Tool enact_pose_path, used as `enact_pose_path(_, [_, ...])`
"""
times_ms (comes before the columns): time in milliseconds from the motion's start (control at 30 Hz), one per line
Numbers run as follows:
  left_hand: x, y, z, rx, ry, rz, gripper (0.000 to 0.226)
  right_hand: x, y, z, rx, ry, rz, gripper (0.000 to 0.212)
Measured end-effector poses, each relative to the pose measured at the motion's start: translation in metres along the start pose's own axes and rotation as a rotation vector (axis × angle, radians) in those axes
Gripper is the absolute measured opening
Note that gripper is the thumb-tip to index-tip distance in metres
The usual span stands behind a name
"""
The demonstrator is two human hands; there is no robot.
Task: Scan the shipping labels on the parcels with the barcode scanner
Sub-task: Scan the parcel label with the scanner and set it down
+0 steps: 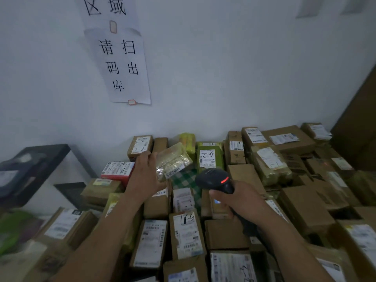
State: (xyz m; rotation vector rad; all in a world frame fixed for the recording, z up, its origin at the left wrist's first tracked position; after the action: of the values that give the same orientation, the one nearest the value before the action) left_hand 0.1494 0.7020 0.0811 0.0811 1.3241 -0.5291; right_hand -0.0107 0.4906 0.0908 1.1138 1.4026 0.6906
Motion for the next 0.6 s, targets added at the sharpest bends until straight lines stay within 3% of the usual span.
enact_pose_path(233, [-0.014,-0.009,-0.021,0.064,-0.027,0.021,0.098,-0.008,0.007,-0.028,-0.035,0.013,-0.124,0.034])
enact_pose_path(600, [-0.019,-0.007,-0.032,0.08,-0.091,-0.043,0.097,0.0,0.013,-0.032,-0.068,0.017,-0.105,0.033])
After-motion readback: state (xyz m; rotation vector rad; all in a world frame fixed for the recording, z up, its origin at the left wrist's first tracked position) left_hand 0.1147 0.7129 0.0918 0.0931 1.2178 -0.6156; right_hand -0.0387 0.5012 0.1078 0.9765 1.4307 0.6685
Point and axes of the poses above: each hand's wrist, its own z-axis towards the middle knuckle, its own x-axis out of the palm, y = z × x, the point moved 7 cm from there along z, towards the middle knuckle, and after that the axes turned 4 degrees about -x, right-handed, at the moved point
